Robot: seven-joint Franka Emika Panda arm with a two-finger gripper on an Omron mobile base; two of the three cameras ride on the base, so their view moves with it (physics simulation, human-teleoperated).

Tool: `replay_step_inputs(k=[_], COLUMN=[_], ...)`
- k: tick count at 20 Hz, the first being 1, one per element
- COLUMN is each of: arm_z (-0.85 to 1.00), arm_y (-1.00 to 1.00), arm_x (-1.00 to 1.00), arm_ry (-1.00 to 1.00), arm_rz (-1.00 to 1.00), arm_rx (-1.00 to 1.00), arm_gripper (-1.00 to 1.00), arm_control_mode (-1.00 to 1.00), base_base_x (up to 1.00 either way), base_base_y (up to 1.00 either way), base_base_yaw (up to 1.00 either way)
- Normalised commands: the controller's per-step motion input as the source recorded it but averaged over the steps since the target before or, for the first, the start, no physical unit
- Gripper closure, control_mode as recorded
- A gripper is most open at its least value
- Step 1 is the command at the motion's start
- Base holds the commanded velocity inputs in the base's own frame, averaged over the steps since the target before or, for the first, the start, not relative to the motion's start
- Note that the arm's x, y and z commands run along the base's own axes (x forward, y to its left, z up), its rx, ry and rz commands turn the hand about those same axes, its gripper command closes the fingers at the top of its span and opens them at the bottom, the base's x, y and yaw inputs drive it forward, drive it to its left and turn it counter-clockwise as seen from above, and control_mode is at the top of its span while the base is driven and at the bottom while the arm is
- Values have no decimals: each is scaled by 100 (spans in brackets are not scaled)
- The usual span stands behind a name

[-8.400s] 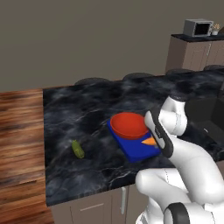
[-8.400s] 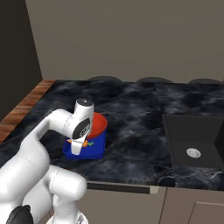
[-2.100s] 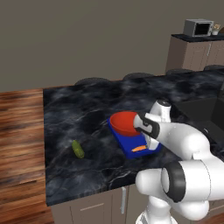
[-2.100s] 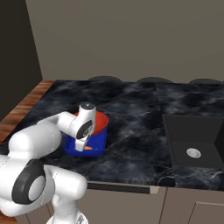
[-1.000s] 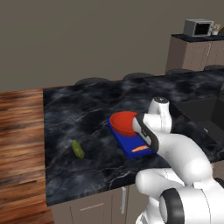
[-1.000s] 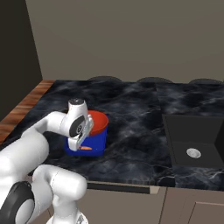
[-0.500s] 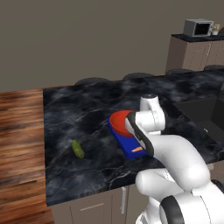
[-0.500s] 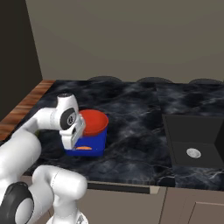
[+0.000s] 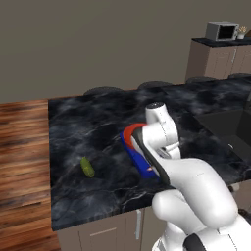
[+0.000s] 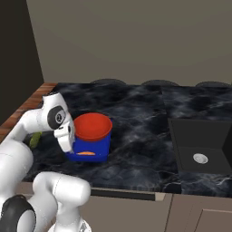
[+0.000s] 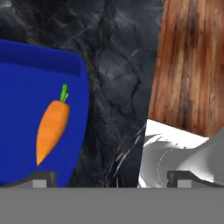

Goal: Place the two vegetables and bowl onto the tray for setting up a vegetable dip station.

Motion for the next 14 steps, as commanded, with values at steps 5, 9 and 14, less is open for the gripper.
replay_step_inputs(k=[5, 9, 14], arm_z=[21, 19, 17], arm_y=[26, 30, 28], arm_x=[-18, -9, -1], arm_ry=[0, 0, 0], arm_rz=[35, 39, 38], arm_rx=[-5, -1, 0], arm_gripper=[-100, -100, -100], arm_control_mode=[-100, -100, -100], base_base_x=[0, 0, 0], base_base_y=[0, 0, 0], base_base_yaw=[0, 0, 0])
